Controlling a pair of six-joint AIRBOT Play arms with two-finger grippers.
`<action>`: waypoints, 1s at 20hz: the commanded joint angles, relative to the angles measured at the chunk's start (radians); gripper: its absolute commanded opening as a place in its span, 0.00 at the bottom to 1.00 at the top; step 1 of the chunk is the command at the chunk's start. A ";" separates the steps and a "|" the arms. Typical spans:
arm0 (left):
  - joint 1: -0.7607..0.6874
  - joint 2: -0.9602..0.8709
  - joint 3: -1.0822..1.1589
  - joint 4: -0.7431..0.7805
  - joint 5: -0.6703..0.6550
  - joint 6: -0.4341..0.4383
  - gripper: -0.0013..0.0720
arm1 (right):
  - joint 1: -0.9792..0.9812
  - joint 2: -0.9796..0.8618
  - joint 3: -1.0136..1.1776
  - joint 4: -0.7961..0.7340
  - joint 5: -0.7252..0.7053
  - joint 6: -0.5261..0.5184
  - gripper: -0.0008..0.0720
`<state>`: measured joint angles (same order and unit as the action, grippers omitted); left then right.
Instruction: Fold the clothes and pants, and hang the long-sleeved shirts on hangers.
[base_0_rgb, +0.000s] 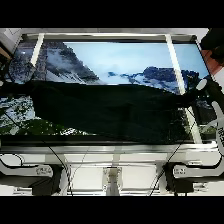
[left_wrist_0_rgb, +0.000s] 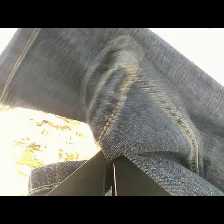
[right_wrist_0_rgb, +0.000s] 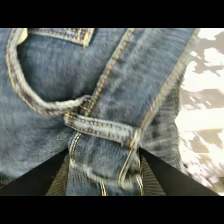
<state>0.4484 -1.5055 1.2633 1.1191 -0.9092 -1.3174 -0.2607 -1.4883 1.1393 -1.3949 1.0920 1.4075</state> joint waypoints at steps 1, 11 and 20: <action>0.010 -0.015 0.011 -0.005 -0.020 -0.003 0.05 | 0.016 -0.060 0.000 0.136 -0.056 -0.058 0.50; 0.001 -0.085 0.019 -0.021 0.140 -0.123 0.05 | 0.068 -0.373 0.518 0.049 -0.224 0.159 0.04; 0.011 -0.192 0.178 -0.028 0.052 -0.108 0.29 | 0.007 -0.581 0.964 -0.017 0.145 0.215 0.67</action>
<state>0.4522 -1.6814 1.3983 1.0901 -0.7971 -1.4597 -0.2264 -2.0621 2.0491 -1.3998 1.1038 1.6169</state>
